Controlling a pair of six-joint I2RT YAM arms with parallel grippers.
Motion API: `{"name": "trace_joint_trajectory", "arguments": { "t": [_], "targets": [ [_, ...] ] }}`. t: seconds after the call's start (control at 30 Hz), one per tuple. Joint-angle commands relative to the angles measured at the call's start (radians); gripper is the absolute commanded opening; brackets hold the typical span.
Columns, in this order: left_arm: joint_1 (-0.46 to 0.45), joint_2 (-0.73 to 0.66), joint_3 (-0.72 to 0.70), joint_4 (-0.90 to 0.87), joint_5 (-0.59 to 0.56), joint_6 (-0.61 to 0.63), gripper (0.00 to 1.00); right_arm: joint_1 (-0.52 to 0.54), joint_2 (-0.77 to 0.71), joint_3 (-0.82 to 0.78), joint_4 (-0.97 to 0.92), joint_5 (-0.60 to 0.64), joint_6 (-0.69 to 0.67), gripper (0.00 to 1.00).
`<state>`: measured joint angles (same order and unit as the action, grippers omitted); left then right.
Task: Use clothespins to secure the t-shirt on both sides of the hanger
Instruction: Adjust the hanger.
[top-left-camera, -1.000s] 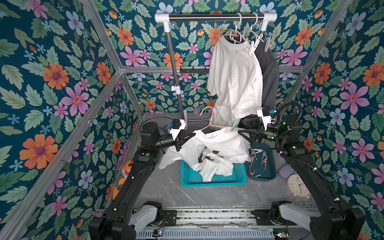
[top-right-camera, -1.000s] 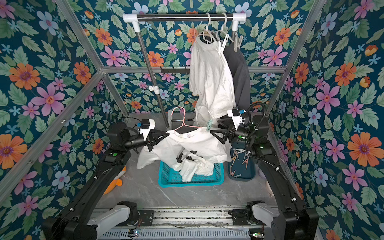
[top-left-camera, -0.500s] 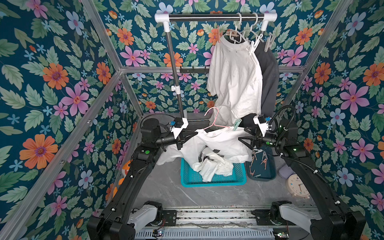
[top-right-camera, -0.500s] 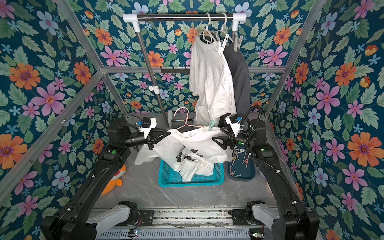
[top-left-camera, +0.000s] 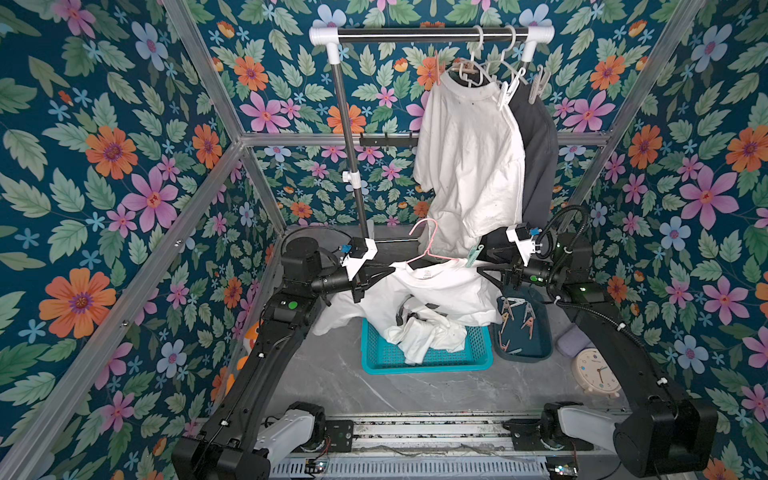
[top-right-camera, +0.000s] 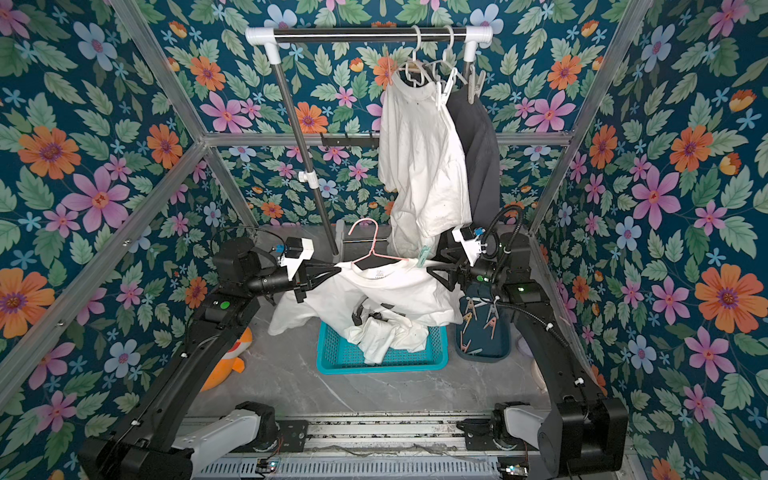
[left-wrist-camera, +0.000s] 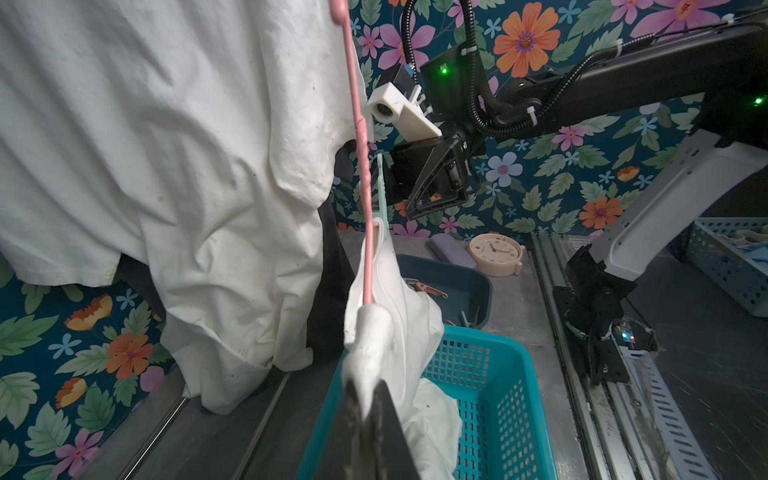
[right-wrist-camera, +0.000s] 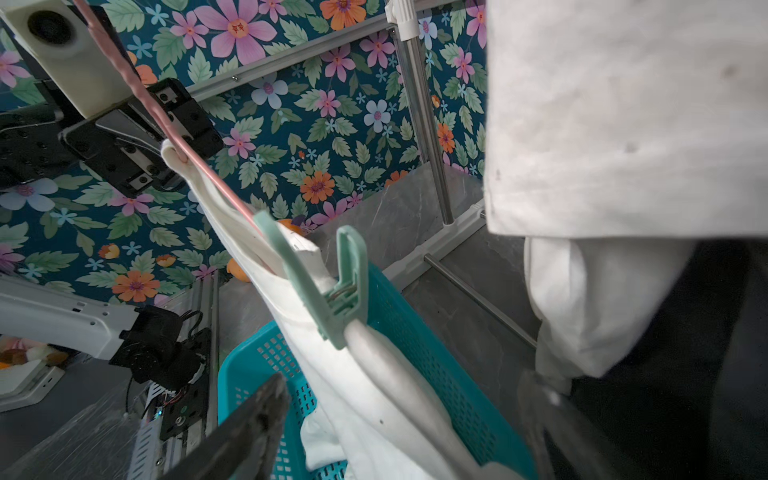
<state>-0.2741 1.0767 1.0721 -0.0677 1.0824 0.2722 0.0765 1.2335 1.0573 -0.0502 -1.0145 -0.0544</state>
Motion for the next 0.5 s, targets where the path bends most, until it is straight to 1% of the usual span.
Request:
{"name": "trace_joint_trajectory", "arguments": {
  "t": [0.0,0.1,0.2,0.3,0.4,0.43,0.47],
  "targets": [
    [0.0,-0.004,0.005,0.033,0.022,0.003,0.0,0.012,0.039,0.019,0.062,-0.111,0.023,0.81],
    [0.001,-0.008,0.007,0.044,0.024,-0.008,0.0,0.021,0.068,0.003,0.099,-0.113,0.033,0.77],
    [0.001,-0.009,0.008,0.046,0.016,-0.01,0.0,0.038,0.077,-0.008,0.134,-0.137,0.057,0.69],
    [0.0,-0.003,0.015,0.046,0.009,-0.011,0.0,0.058,0.074,-0.013,0.114,-0.134,0.046,0.64],
    [0.0,0.004,0.022,0.045,0.001,-0.011,0.0,0.065,0.063,-0.027,0.103,-0.139,0.044,0.48],
    [0.001,0.007,0.024,0.042,0.001,-0.011,0.0,0.065,0.052,-0.039,0.111,-0.132,0.052,0.44],
    [0.001,0.007,0.027,0.04,-0.001,-0.009,0.0,0.065,0.044,-0.046,0.11,-0.125,0.053,0.43]
  ]
}}
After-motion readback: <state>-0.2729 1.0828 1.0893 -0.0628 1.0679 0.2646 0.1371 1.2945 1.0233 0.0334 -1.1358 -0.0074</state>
